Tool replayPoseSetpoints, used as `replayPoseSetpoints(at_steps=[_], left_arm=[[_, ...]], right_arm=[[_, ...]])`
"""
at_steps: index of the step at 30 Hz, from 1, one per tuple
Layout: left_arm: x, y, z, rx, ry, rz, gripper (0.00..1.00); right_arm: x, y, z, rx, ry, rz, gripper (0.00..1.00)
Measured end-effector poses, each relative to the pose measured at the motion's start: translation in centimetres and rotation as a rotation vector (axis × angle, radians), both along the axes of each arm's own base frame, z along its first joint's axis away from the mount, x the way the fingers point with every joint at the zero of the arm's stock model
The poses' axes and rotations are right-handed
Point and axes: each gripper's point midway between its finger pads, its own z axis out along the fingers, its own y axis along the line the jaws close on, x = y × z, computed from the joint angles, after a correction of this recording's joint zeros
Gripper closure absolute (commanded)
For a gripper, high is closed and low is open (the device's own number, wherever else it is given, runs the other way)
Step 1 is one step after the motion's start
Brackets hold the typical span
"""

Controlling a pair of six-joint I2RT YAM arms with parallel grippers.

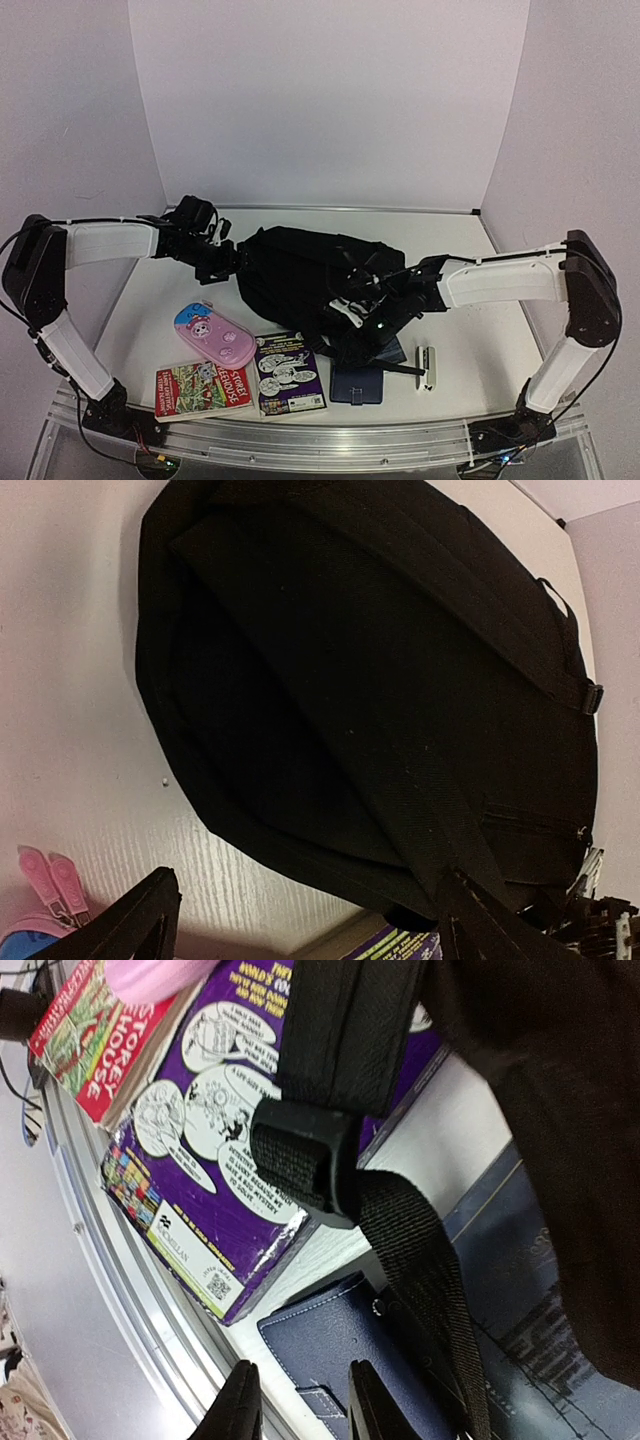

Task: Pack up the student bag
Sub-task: Pick up the personal item from the center of the board.

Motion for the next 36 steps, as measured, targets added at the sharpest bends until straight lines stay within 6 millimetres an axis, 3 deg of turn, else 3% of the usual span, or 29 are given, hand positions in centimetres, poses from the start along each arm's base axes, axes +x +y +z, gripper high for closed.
replayPoseSetpoints(at_steps=[8,15,21,24,30,36], left_arm=[[-0.7,0.3,-0.4,-0.025,0.028,0.034,0.12],[-0.8,0.3,0.2,-0.039,0.022,0.047,0.12],[-0.8,0.3,0.5,-0.043,0.018,0.05,0.11],[-0.9,0.4,0.9,-0.046,0.008,0.05,0.11],[-0.9,0.5,2.1,-0.056,-0.021,0.053,0.11],[-1.7,0.6,2.7,-0.072,-0.033,0.036,0.11]], right_arm=[[-0.3,-0.8,-2.2,-0.063,-0.002,0.024,0.68],[-0.1,-1.0,-3.3,-0.105,-0.035,0.029,0.55],[0.0,-1.4,-4.5,-0.149,-0.053,0.031,0.55],[-0.2,-1.2,-4.6,-0.152,-0.054,0.036,0.64],[-0.8,-1.0,-4.5,-0.145,-0.035,0.044,0.97],[-1.5,-0.6,-3.9,-0.113,0.015,0.035,1.0]])
